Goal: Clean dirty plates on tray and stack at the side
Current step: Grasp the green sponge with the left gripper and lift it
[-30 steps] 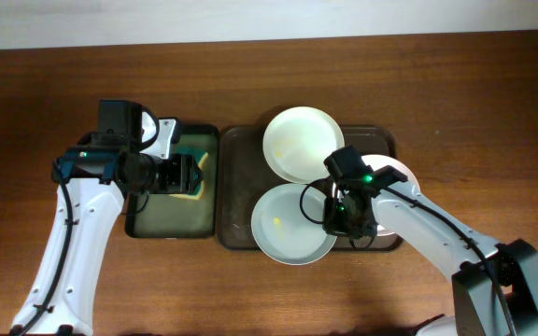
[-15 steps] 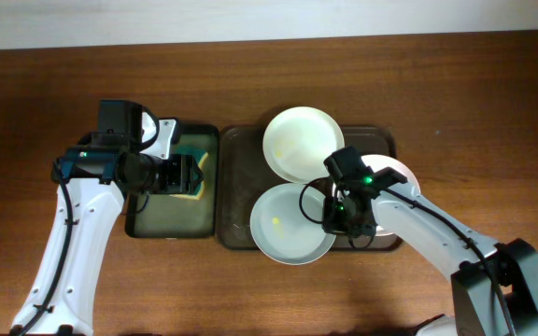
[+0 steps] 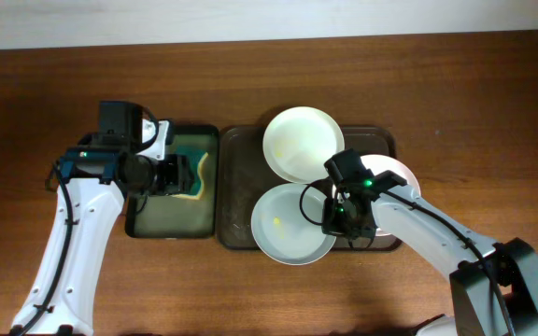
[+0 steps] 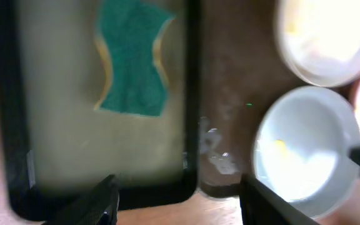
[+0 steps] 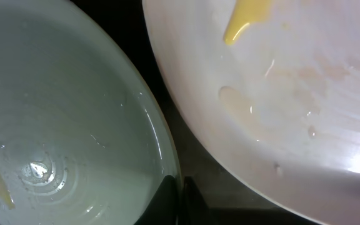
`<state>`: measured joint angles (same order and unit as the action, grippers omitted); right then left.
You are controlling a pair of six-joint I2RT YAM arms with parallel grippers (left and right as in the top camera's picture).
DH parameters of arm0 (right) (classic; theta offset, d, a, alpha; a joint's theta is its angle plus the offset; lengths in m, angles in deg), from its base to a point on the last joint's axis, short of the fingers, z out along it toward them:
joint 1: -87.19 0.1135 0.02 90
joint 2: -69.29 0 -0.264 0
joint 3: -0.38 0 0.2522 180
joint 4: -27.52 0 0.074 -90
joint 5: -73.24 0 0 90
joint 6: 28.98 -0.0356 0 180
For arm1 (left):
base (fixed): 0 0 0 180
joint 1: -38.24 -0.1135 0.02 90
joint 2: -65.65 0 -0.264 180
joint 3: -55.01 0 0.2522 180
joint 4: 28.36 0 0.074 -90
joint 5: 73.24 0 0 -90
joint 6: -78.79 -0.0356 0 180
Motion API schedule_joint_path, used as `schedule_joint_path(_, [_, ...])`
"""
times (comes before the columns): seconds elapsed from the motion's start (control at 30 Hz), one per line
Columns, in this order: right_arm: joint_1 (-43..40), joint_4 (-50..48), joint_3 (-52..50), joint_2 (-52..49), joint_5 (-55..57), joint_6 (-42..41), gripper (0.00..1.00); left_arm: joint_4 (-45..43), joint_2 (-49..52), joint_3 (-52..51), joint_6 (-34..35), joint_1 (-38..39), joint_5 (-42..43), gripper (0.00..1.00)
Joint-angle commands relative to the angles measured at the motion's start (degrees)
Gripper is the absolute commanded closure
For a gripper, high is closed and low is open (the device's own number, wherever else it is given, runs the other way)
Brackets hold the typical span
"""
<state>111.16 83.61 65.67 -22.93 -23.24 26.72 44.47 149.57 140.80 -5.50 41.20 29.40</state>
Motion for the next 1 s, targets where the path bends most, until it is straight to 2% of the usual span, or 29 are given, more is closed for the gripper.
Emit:
schedule_joint_path(0.0, [0.39, -1.88, 0.94, -0.42, 0.72, -0.28, 0.96, 0.00, 0.72, 0.98, 3.91, 1.60, -5.68, 0.39])
schedule_joint_path(0.2, [0.39, -2.29, 0.92, -0.42, 0.07, -0.28, 0.96, -5.11, 6.43, 0.98, 4.07, 4.87, -11.69, 0.27])
schedule_joint_path(0.33, [0.39, -2.32, 0.92, -0.42, 0.09, -0.28, 0.96, -10.01, 11.85, 0.98, 4.09, 4.85, -15.23, 0.27])
schedule_joint_path(0.47, [0.39, -2.36, 0.92, -0.42, 0.11, -0.28, 0.96, -13.99, 15.80, 0.98, 4.09, 4.87, -15.28, 0.29])
schedule_joint_path(0.97, [0.39, -2.78, 0.92, -0.42, 0.11, -0.28, 0.96, -20.39, 27.43, 0.98, 4.09, 4.92, -15.26, 0.33])
